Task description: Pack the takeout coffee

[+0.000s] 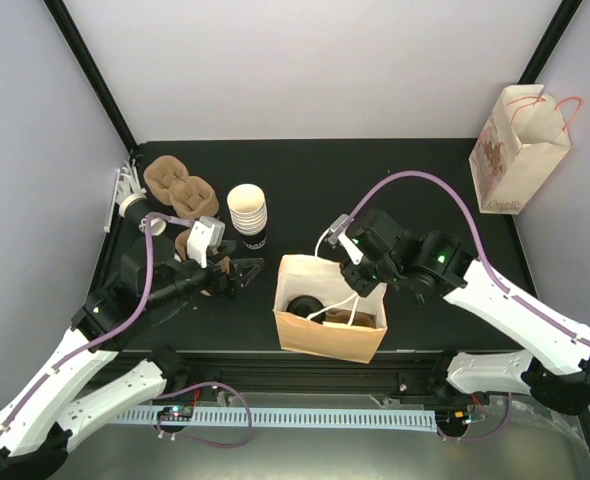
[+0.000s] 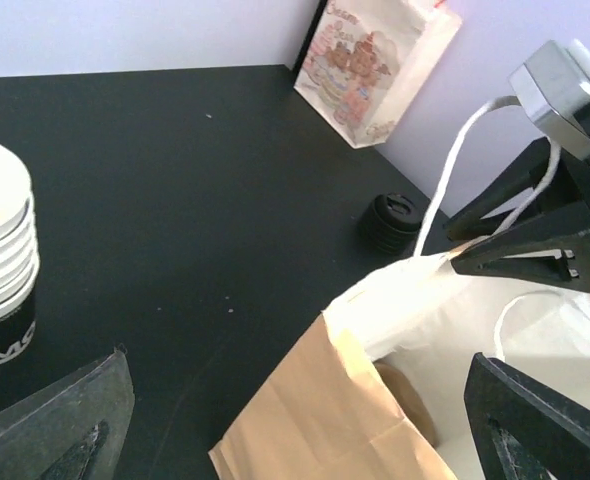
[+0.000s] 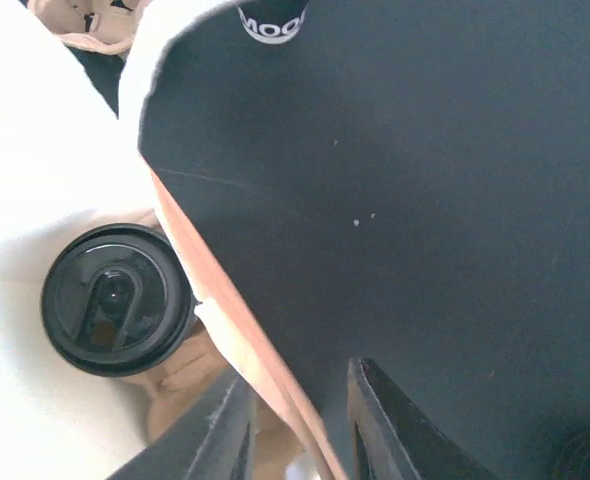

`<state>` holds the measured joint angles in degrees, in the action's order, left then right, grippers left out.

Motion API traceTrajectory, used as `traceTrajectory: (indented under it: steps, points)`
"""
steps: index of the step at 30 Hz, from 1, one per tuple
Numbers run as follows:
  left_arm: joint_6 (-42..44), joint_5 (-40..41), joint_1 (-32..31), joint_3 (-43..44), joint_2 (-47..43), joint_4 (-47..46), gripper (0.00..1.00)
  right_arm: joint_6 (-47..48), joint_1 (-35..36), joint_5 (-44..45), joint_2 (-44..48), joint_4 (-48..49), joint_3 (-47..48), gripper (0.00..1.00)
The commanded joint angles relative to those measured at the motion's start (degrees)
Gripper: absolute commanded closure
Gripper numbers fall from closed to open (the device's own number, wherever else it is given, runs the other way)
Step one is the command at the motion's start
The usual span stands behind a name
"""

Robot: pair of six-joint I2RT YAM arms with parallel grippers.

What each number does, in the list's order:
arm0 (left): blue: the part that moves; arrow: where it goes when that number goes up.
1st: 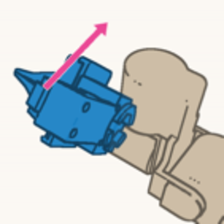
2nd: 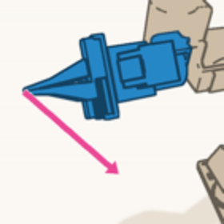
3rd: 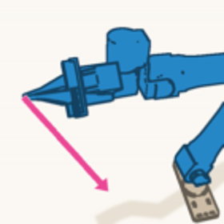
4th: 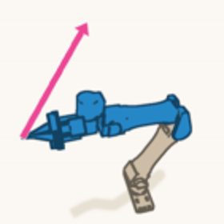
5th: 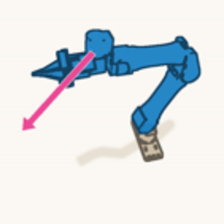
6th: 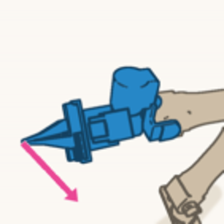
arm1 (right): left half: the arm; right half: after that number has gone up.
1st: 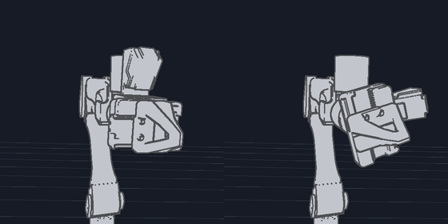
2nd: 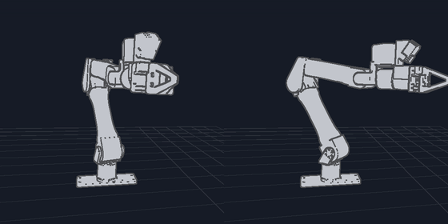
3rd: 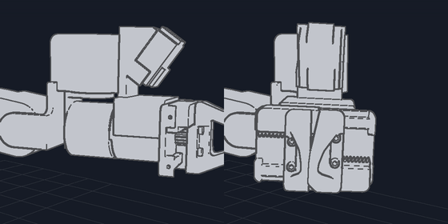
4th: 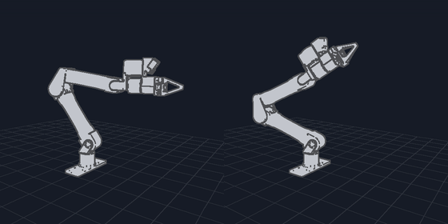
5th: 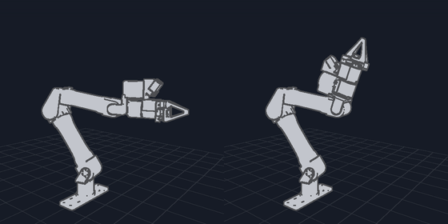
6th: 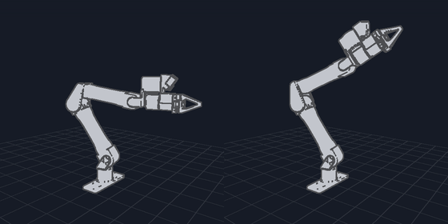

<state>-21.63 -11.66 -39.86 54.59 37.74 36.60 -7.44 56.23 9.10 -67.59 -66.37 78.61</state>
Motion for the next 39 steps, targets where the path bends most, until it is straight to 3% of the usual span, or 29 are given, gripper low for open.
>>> traceTrajectory:
  steps: [1,4,6,17,25,28,34,39]
  points:
    - [-1.2,6.9,-0.1,0.0,-0.8,1.4,0.07,3.5,0.1,2.3,-1.6,5.5,0.0,0.78]
    - [-2.6,13.6,-0.1,1.1,-0.1,5.2,0.07,3.9,-0.3,5.0,-2.5,5.9,0.6,0.93]
    - [-3.5,18.4,0.1,1.8,0.3,7.9,0.07,3.5,-1.5,6.5,-2.7,6.0,1.2,0.98]
    - [-3.7,19.9,5.5,1.3,4.0,8.5,0.06,1.0,-19.0,-1.4,-7.8,8.6,7.7,0.99]
    - [-1.4,16.2,16.7,2.4,8.6,7.9,0.03,0.9,-31.6,-3.7,-16.4,11.5,12.2,0.98]
    - [-1.2,14.0,21.3,2.9,10.2,7.0,0.03,0.6,-34.4,-3.5,-18.0,12.0,12.5,0.91]
    - [-2.1,12.4,25.6,3.8,12.2,6.1,0.01,-1.0,-35.7,-0.9,-17.1,10.8,12.4,0.58]
    - [-2.6,13.8,29.1,5.2,13.0,7.5,0.01,-2.4,-35.6,3.1,-13.6,7.6,13.4,0.40]
